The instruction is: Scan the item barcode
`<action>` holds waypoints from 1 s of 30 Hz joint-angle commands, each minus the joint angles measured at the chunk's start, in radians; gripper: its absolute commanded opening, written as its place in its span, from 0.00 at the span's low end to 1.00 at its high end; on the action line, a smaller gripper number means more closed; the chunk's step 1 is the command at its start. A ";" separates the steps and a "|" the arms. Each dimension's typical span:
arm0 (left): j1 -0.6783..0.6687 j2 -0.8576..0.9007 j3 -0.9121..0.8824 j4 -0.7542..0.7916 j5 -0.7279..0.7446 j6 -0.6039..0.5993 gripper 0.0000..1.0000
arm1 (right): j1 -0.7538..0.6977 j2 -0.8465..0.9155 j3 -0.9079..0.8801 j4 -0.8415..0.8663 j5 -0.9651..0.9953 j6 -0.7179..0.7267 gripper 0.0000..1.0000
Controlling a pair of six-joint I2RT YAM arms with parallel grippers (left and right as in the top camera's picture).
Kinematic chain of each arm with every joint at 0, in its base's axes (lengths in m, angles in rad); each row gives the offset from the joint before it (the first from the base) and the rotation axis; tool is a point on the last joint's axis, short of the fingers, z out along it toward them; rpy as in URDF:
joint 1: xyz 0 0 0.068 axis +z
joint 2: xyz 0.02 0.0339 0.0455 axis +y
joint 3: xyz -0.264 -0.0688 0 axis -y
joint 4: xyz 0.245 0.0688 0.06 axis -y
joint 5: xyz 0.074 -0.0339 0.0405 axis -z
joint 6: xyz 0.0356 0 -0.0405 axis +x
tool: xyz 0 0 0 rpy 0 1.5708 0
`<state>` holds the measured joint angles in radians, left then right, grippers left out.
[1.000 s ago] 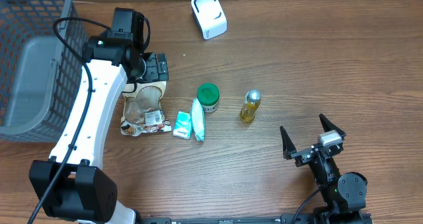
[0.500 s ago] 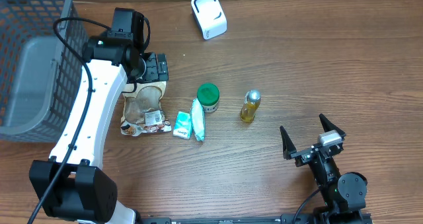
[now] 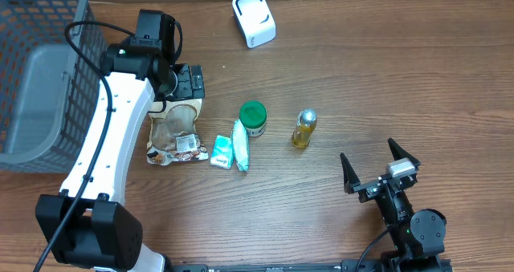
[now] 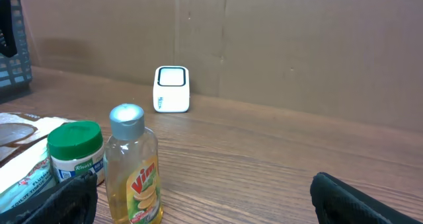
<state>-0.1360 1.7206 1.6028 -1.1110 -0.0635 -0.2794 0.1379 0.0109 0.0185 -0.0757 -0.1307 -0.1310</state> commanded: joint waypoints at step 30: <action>0.005 0.002 0.016 0.000 0.005 0.022 1.00 | -0.003 -0.008 -0.010 0.005 -0.002 0.023 1.00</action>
<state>-0.1360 1.7206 1.6028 -1.1107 -0.0635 -0.2790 0.1379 0.0109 0.0185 -0.0753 -0.1307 -0.1303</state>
